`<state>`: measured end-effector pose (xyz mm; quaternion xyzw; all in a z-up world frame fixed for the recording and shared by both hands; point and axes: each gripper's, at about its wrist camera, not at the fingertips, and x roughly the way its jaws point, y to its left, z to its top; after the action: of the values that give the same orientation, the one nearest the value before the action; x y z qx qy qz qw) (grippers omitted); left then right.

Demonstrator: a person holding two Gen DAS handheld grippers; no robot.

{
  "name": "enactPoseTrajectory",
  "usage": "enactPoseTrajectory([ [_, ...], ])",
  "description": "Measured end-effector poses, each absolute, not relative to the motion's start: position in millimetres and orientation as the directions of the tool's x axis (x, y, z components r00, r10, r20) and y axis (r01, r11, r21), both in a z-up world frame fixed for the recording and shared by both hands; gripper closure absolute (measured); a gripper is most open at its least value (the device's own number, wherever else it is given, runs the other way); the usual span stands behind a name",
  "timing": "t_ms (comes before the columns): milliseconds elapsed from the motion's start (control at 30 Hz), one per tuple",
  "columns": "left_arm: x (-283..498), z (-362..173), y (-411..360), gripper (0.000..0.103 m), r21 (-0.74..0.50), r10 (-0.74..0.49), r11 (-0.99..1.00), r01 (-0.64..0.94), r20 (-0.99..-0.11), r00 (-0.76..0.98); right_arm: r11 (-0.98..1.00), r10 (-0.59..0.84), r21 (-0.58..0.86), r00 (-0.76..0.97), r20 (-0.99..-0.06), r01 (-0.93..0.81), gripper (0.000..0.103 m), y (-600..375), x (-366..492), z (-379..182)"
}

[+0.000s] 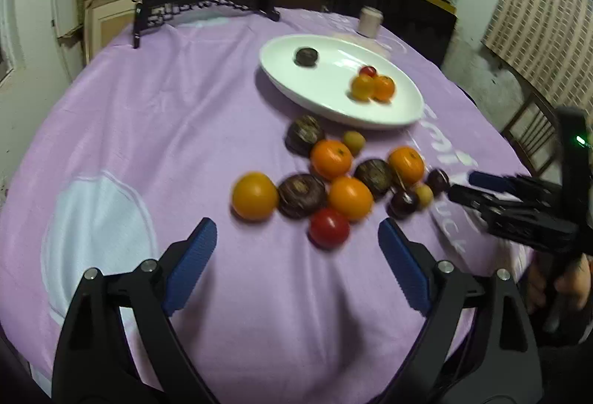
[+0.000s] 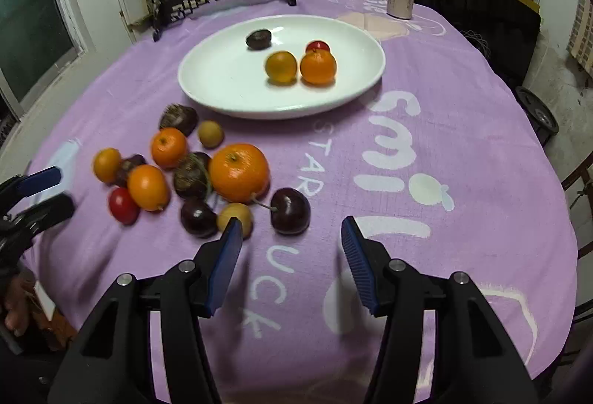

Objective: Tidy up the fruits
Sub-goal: 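Grasp a red tomato with the left tool while the right tool grasps a dark plum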

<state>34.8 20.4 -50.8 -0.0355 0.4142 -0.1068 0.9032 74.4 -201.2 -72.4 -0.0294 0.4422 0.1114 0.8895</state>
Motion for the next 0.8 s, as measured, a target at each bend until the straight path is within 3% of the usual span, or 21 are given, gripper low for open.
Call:
enactPoseTrajectory([
  [133,36,-60,14,0.012,-0.153,-0.228,0.973,0.173,-0.764,0.603,0.973,0.168,0.034,0.603,-0.780,-0.227,0.047,-198,85,-83],
  [200,37,-64,12,0.012,-0.160,-0.232,0.972,0.173,-0.771,0.593,0.970,0.174,0.035,0.589,-0.789,-0.240,0.059,-195,93,-90],
  [233,38,-65,11,0.012,-0.163,-0.233,0.972,0.171,-0.774,0.589,0.969,0.181,0.043,0.575,-0.798,-0.245,0.073,-195,97,-95],
  [267,38,-66,9,0.012,-0.163,-0.232,0.972,0.170,-0.776,0.586,0.970,0.179,0.040,0.587,-0.789,-0.241,0.075,-195,97,-95],
  [567,48,-75,-6,0.014,-0.137,-0.216,0.974,0.179,-0.798,0.563,0.966,0.217,0.076,0.620,-0.754,-0.246,0.075,-211,71,-72],
  [667,52,-78,-11,0.024,-0.135,-0.220,0.972,0.190,-0.800,0.558,0.966,0.229,0.097,0.615,-0.755,-0.240,0.075,-218,67,-73],
  [733,59,-84,-14,0.054,-0.133,-0.215,0.973,0.186,-0.810,0.545,0.962,0.249,0.119,0.607,-0.755,-0.247,0.075,-220,63,-75],
  [767,63,-88,-14,0.063,-0.137,-0.214,0.974,0.181,-0.821,0.530,0.960,0.254,0.123,0.605,-0.755,-0.250,0.075,-220,60,-75],
  [800,66,-90,-15,0.065,-0.131,-0.207,0.976,0.176,-0.817,0.539,0.959,0.259,0.126,0.605,-0.753,-0.253,0.075,-219,58,-76],
])
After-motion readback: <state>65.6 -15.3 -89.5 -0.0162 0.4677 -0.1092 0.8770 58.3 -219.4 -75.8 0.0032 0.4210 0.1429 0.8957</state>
